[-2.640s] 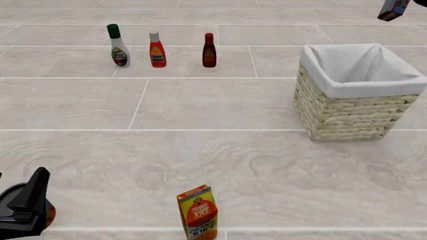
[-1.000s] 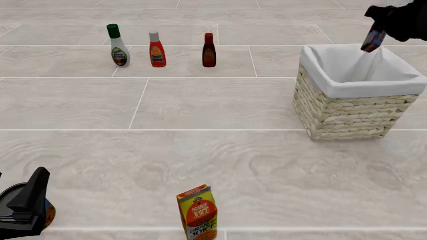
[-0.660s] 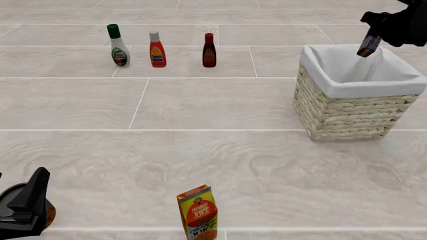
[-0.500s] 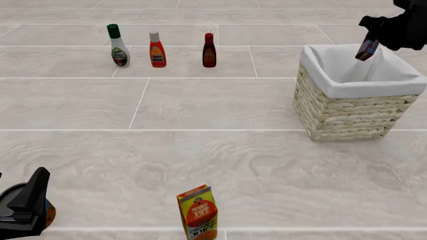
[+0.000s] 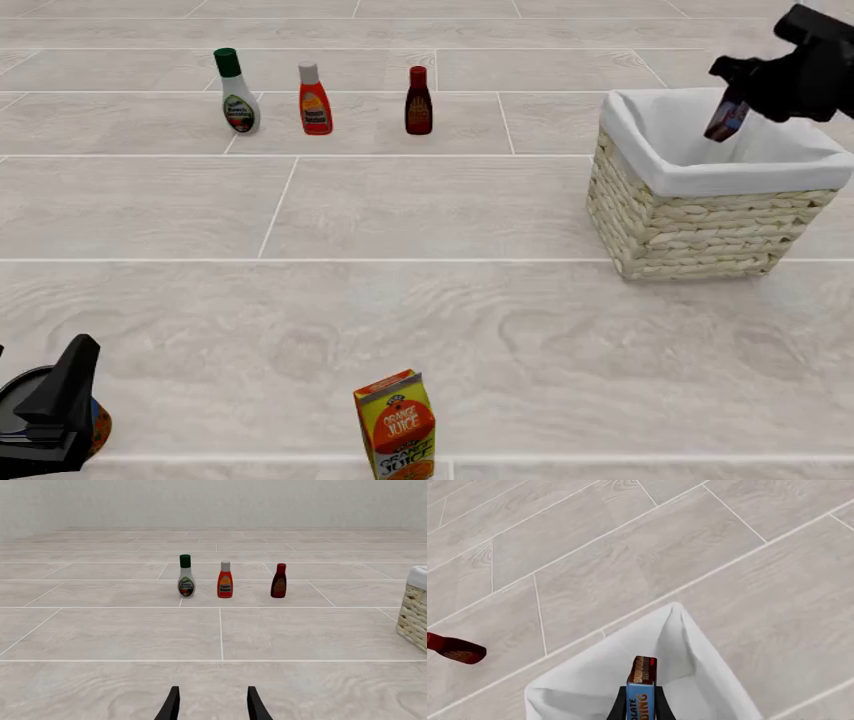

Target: Pick the chocolate pudding and place it in the basket.

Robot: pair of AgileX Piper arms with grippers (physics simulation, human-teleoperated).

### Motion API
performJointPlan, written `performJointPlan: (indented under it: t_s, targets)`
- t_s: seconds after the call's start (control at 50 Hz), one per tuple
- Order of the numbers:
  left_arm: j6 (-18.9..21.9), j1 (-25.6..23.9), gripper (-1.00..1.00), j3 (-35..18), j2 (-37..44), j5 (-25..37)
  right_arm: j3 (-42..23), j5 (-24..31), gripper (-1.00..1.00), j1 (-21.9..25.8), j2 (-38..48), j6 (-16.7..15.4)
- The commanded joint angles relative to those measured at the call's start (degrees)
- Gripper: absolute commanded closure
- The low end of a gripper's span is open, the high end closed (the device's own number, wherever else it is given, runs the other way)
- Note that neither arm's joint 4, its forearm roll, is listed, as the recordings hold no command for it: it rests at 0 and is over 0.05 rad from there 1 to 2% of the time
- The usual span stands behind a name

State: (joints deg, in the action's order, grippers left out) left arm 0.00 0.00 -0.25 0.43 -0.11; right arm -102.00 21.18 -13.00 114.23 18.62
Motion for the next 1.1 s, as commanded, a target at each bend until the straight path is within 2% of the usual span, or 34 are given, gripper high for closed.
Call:
performJointPlan:
  t_s: [0.02, 0.8, 0.82, 1.1]
  targets:
    - [0.0, 0.0, -1.0, 0.0, 0.0, 0.0, 0.9, -0.6, 1.0, 0.1, 0.2, 0.5]
    - [0.0, 0.0, -1.0, 0.0, 0.0, 0.0, 1.5, -0.5, 1.0, 0.1, 1.4, 1.7]
    - [0.0, 0.0, -1.0, 0.0, 0.0, 0.0, 1.5, -0.4, -1.0, 0.0, 1.4, 1.6]
    - [0.0, 0.0, -1.0, 0.0, 0.0, 0.0, 1.0, 0.0, -1.0, 0.2, 1.5, 1.7]
